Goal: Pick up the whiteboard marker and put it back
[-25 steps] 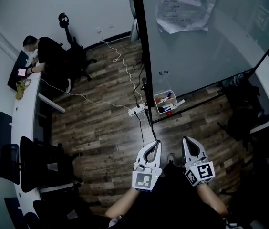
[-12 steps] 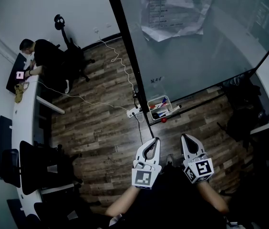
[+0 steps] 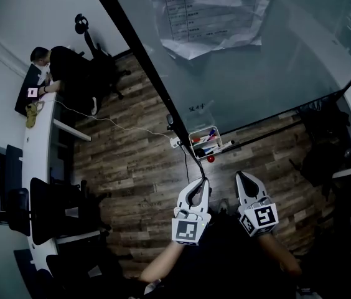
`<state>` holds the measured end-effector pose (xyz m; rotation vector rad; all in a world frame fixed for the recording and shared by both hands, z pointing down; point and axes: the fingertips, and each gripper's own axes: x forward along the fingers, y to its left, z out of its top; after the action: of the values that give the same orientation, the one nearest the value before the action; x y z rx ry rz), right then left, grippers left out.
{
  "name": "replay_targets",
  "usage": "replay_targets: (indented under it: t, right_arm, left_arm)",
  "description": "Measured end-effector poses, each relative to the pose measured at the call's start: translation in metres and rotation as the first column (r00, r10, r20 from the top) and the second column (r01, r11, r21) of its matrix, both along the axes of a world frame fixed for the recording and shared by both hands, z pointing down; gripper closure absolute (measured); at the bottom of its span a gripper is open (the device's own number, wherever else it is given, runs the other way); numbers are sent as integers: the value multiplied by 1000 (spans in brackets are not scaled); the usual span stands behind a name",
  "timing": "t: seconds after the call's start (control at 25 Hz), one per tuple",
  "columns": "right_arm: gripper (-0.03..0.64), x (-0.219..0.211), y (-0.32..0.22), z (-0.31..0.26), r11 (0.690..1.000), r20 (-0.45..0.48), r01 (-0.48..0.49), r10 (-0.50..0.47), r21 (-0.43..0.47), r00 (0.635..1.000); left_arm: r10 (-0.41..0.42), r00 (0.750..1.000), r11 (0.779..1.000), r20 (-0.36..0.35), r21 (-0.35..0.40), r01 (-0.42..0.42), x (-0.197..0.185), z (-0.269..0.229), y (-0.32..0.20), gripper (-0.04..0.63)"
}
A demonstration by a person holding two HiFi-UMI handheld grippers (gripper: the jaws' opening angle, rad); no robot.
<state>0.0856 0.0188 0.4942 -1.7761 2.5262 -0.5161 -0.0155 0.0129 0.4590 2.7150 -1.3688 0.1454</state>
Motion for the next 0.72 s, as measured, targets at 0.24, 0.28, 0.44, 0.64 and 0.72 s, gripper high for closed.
replay_targets:
  t: [0.24,0.28,0.44,0.64,0.72]
  right_arm:
    - [603,7,-9,7,1000,15,12,-12,-11,1000]
    - [603,9,-11,7,1000,17,9,-8,-16,1000]
    - [603,13,-19,11,1000,39,2,-1,-23,999]
    - [601,19,-34,17,999,29,-2,3,-40,1000]
    - [601,23,-39,24,998,29,-10,12,-59,1000]
  left_arm:
    - [-22,1000,1000,12,-2,22,6,0,-6,588]
    - [-30,1000,1000,5,-4,30,7,-1,-8,588]
    - [-33,999,999,-3,-11,33,11,0,-17,588]
    - [-6,1000,1000,3,-28,7,20,8,-34,588]
    - [8,1000,1000,5,-28,-8,23,10,-40,588]
